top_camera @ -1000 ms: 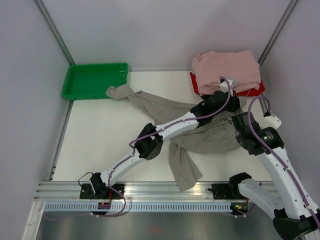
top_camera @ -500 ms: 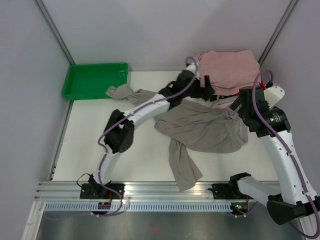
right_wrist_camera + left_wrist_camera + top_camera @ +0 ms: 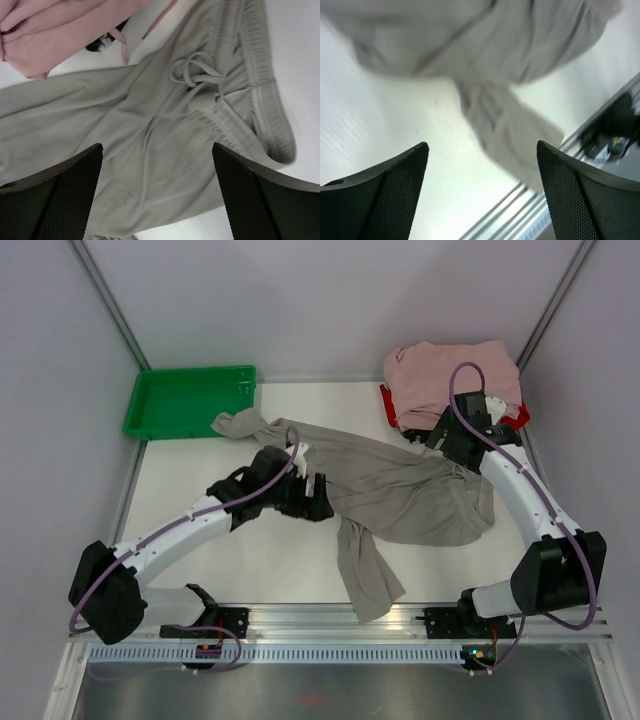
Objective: Fold and stack the trousers
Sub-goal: Flatten the trousers out
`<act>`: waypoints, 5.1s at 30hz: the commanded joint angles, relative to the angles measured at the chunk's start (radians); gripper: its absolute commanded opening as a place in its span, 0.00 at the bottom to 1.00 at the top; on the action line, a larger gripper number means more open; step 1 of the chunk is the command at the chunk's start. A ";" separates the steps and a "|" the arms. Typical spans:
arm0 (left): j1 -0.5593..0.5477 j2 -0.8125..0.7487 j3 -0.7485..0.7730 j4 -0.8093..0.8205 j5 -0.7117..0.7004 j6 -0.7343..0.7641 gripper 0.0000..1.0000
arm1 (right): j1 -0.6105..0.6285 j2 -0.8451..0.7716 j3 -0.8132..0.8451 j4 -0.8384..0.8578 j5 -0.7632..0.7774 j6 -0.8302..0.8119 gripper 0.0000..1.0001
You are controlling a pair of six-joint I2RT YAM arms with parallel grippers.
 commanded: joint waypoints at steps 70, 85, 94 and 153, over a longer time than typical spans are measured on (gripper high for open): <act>0.428 -0.365 -0.133 -0.001 -0.773 0.993 1.00 | -0.002 0.149 -0.063 0.183 -0.301 -0.184 0.97; 0.405 -0.054 0.206 -0.198 -0.347 0.306 0.98 | -0.108 0.192 -0.202 0.248 -0.251 -0.112 0.95; 0.411 0.143 0.265 -0.164 -0.516 0.226 1.00 | -0.108 0.266 -0.260 0.364 -0.333 -0.106 0.60; 0.599 0.689 0.536 0.198 -0.318 0.366 0.02 | -0.530 0.103 -0.185 0.141 -0.333 -0.184 0.43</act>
